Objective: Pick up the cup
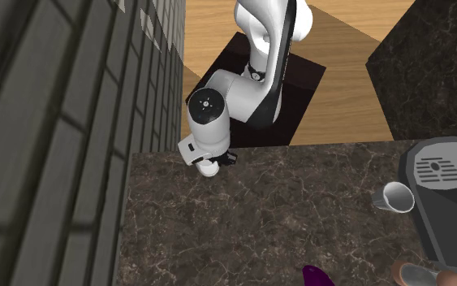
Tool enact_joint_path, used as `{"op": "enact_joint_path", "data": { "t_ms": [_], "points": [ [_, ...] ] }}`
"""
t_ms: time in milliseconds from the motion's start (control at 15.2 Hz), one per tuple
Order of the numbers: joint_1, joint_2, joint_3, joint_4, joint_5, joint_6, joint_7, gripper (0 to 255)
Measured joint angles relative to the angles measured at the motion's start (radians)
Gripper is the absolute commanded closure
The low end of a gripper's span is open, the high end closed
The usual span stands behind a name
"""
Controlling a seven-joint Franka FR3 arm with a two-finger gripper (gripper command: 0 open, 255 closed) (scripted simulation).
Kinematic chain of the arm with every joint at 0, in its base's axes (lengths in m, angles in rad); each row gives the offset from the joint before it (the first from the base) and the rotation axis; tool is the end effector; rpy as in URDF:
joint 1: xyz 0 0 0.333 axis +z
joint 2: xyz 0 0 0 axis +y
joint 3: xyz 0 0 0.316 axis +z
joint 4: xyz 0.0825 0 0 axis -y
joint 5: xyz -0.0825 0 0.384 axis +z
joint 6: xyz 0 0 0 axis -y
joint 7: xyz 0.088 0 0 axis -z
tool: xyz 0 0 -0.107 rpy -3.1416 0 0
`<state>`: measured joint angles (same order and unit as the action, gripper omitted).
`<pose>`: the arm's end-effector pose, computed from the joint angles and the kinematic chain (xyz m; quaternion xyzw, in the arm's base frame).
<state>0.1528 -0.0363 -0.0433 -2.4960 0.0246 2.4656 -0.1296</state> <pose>0.4629 0.0509 0.2992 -0.9939 -0.1098 -0.0030 0.0085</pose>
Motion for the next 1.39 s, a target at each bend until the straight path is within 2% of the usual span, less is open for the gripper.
{"op": "enact_joint_path", "data": {
  "t_ms": [396,1386],
  "points": [
    [0.000,-0.006,0.000,-0.001,-0.001,-0.005,0.000,255],
    [-0.002,-0.142,0.001,0.071,-0.012,-0.213,0.011,255]
  ]
}}
